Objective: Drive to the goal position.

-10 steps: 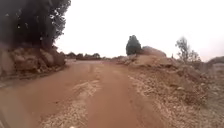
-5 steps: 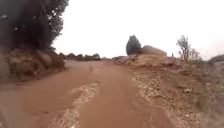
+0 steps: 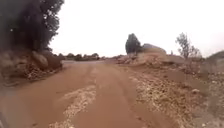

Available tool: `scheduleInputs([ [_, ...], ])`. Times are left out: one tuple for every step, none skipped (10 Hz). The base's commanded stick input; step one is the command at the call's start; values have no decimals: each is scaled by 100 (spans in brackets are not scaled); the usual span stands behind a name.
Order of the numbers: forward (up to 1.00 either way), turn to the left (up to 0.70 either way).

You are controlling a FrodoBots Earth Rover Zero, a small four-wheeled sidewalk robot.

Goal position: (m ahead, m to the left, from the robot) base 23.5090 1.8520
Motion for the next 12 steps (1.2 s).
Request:
scheduleInputs([
  [50, 0],
  [50, 0],
  [50, 0],
  [50, 0],
  [50, 0],
  [50, 0],
  [50, 0],
  [50, 0],
  [50, 0],
  [50, 0],
  [50, 0],
  [50, 0],
])
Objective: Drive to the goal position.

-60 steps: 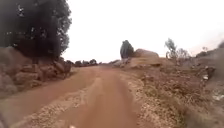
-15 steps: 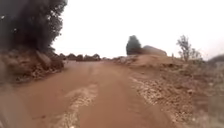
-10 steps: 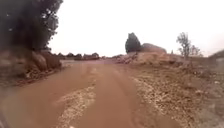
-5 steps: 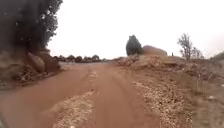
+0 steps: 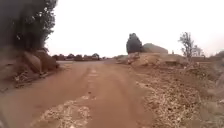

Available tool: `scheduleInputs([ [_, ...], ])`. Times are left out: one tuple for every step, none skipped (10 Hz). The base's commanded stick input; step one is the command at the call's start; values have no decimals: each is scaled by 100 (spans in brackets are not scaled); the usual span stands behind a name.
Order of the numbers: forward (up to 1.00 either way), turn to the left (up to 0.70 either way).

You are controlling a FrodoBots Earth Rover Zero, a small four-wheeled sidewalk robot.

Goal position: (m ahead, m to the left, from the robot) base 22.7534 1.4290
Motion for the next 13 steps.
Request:
scheduleInputs([
  [50, 0],
  [50, 0],
  [50, 0],
  [50, 0],
  [50, 0],
  [50, 0],
  [50, 0],
  [50, 0],
  [50, 0],
  [50, 0],
  [50, 0],
  [50, 0],
  [50, 0],
])
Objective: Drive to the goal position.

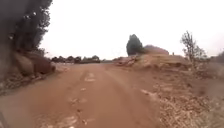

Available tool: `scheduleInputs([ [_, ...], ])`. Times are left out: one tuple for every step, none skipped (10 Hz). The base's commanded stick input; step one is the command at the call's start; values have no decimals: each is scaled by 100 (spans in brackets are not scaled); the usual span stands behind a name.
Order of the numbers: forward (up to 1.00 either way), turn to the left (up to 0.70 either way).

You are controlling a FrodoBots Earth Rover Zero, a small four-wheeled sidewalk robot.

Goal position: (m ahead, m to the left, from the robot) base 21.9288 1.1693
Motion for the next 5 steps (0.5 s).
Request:
scheduleInputs([
  [50, 0],
  [50, 0],
  [50, 0],
  [50, 0],
  [50, 0],
])
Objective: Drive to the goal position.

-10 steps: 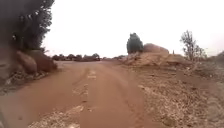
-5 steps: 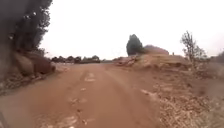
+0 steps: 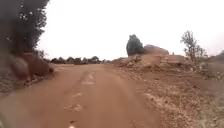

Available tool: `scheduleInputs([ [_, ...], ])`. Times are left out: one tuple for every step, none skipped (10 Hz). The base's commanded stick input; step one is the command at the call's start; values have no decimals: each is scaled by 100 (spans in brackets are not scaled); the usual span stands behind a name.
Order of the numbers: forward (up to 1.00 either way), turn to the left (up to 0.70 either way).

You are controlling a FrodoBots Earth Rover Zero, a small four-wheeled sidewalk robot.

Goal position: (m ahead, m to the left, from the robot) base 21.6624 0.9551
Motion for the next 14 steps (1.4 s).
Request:
scheduleInputs([
  [50, 0],
  [50, 0],
  [50, 0],
  [50, 0],
  [50, 0],
  [50, 0],
  [50, 0],
  [50, 0],
  [50, 0],
  [50, 0],
  [50, 0],
  [50, 0],
  [50, 0],
  [50, 0],
])
